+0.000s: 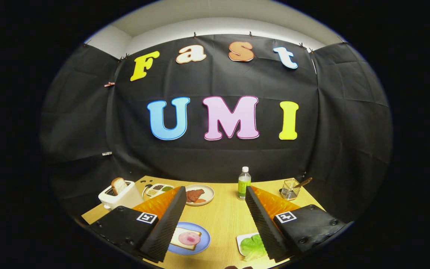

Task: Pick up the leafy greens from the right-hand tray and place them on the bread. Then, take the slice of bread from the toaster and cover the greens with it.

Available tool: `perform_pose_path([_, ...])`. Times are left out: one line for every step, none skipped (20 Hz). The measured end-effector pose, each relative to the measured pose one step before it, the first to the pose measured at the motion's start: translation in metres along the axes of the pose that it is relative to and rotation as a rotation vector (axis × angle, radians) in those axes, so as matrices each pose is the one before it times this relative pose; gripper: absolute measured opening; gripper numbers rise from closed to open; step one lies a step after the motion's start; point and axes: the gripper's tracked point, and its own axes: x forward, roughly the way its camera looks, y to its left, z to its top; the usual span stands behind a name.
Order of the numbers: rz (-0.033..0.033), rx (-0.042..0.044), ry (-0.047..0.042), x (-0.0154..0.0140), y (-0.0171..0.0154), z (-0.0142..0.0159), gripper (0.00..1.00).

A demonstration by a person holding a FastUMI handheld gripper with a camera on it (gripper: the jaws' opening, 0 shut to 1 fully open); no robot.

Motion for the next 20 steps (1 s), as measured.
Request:
perform_pose_path([-0.00521,0.00083,0.01493,0.00135,-0.00146,-0.00566,0.98])
perform_pose_path([-0.01171,-0.00345,0.01492,0.00092,-0.00341,-0.00512,0.99])
perform_pose_path([-0.01097,-0.00345,0.01820,0.00162,-0.00583,-0.00490,0.99])
perform_pose_path([-0.00895,-0.00271,0.02147,0.00017,-0.00519,-0.00664,0.98])
perform_pose_path([-0.00883,-0.00349,0.01731,0.00007,-0.00611,-0.00521,0.98])
perform_pose_path([-0.01034,-0.00442,0.01623,-0.00039,-0.00759,-0.00476,0.98])
perform_pose_path([-0.00827,-0.00243,0.01657,0.00049,-0.00794,-0.00621,0.98])
perform_pose_path([-0.00692,0.00193,0.01682,0.00098,-0.00787,-0.00768,0.98])
perform_pose_path([-0.00517,0.00528,0.02630,0.00107,-0.00752,-0.00895,0.98])
perform_pose_path([-0.00480,0.00422,0.02694,0.00305,-0.00847,-0.00915,0.98])
perform_pose_path([-0.00474,0.00362,0.02258,0.00184,-0.00748,-0.00959,0.98])
perform_pose_path([-0.00251,0.00362,0.02400,0.00314,-0.00719,-0.00964,0.98])
perform_pose_path([-0.00032,0.00372,0.02404,0.00367,-0.00633,-0.00957,0.98])
perform_pose_path([0.00009,0.00328,0.02331,0.00551,-0.00753,-0.01125,0.98])
perform_pose_path([-0.00231,0.00014,0.02619,0.00510,-0.00655,-0.01083,0.98])
perform_pose_path([-0.00274,-0.00153,0.02735,0.00617,-0.00772,-0.01094,0.98])
perform_pose_path([0.00061,-0.00196,0.02996,0.00713,-0.00702,-0.01279,0.98])
perform_pose_path([0.00047,0.00068,0.02399,0.00659,-0.00548,-0.01075,0.99])
perform_pose_path([0.00351,0.00291,0.02614,0.00651,-0.00468,-0.01087,0.98])
perform_pose_path([0.00414,0.00347,0.02703,0.00783,-0.00342,-0.01028,0.98])
